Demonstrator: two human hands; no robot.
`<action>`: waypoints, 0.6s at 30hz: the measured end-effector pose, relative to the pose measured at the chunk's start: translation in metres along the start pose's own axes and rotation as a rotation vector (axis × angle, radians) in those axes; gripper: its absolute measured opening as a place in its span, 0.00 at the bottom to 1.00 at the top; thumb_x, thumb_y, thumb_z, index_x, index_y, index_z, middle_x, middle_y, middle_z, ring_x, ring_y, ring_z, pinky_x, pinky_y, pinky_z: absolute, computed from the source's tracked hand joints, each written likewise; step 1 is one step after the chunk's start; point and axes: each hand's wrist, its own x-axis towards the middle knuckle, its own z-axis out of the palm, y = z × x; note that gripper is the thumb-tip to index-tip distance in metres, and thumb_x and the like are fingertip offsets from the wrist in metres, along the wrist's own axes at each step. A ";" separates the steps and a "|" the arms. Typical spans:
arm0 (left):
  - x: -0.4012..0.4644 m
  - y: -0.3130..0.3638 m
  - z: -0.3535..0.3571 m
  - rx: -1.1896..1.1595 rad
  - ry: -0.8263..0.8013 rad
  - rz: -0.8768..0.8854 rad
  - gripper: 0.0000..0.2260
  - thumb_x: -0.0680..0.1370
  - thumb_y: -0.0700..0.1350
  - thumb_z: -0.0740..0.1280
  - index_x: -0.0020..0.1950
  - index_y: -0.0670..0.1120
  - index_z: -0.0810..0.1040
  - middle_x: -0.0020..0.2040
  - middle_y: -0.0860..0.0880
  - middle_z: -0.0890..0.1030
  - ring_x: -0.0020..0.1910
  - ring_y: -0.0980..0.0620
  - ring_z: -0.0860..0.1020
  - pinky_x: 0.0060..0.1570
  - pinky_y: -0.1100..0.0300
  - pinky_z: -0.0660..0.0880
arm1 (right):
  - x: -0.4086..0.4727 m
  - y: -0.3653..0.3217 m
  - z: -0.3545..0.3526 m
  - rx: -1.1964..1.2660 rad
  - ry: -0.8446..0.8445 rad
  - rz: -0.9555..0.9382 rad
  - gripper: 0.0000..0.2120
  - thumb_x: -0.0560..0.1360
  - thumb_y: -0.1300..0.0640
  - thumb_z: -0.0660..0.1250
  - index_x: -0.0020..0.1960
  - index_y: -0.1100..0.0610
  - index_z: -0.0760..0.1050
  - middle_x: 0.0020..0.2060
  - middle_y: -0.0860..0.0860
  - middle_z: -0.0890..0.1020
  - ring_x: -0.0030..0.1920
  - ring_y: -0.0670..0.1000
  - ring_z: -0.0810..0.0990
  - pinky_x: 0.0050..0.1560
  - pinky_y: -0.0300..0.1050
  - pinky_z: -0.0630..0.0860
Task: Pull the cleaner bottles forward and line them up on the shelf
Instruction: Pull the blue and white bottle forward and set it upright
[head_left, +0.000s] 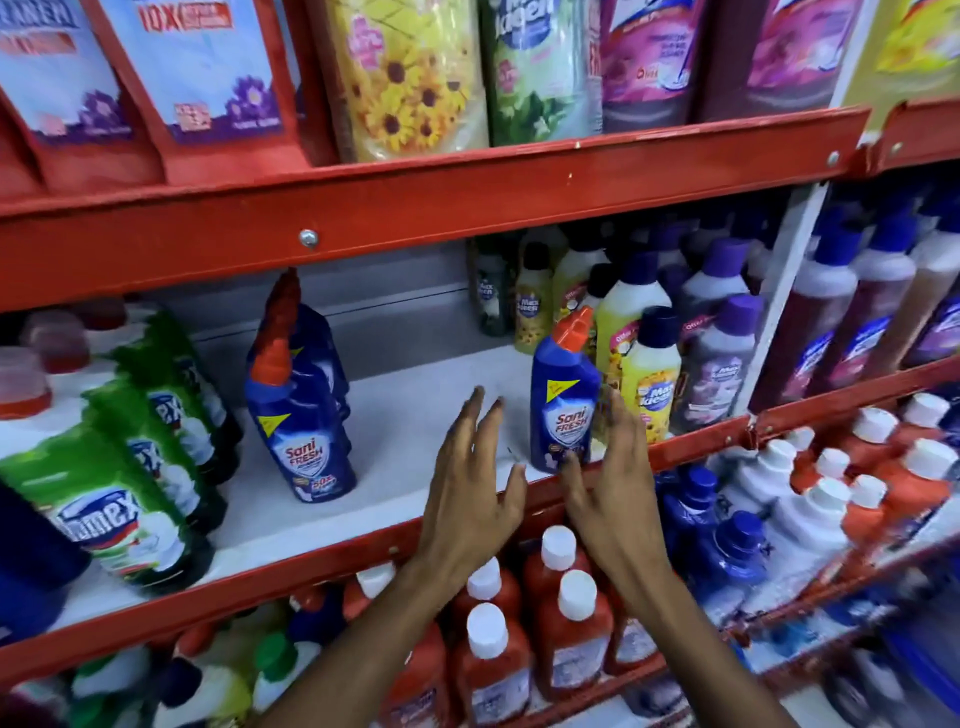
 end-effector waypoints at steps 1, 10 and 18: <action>0.004 0.003 0.005 -0.048 -0.020 -0.044 0.29 0.81 0.46 0.67 0.81 0.49 0.62 0.84 0.49 0.61 0.81 0.50 0.62 0.78 0.55 0.65 | 0.004 0.004 -0.001 0.030 -0.024 0.009 0.33 0.76 0.63 0.65 0.78 0.58 0.56 0.74 0.55 0.68 0.74 0.53 0.66 0.75 0.42 0.64; 0.025 0.020 0.008 -0.395 0.036 -0.261 0.14 0.78 0.35 0.71 0.62 0.44 0.79 0.52 0.52 0.86 0.45 0.71 0.82 0.47 0.77 0.77 | 0.023 0.002 -0.002 0.204 -0.107 0.046 0.19 0.76 0.70 0.65 0.65 0.59 0.73 0.56 0.49 0.83 0.53 0.35 0.81 0.53 0.23 0.73; -0.036 -0.016 -0.070 -0.411 0.309 -0.231 0.15 0.80 0.39 0.68 0.67 0.46 0.78 0.58 0.51 0.87 0.56 0.60 0.84 0.56 0.68 0.80 | -0.016 -0.075 0.044 0.371 -0.190 -0.050 0.20 0.76 0.66 0.67 0.65 0.53 0.73 0.55 0.45 0.84 0.55 0.39 0.83 0.56 0.31 0.76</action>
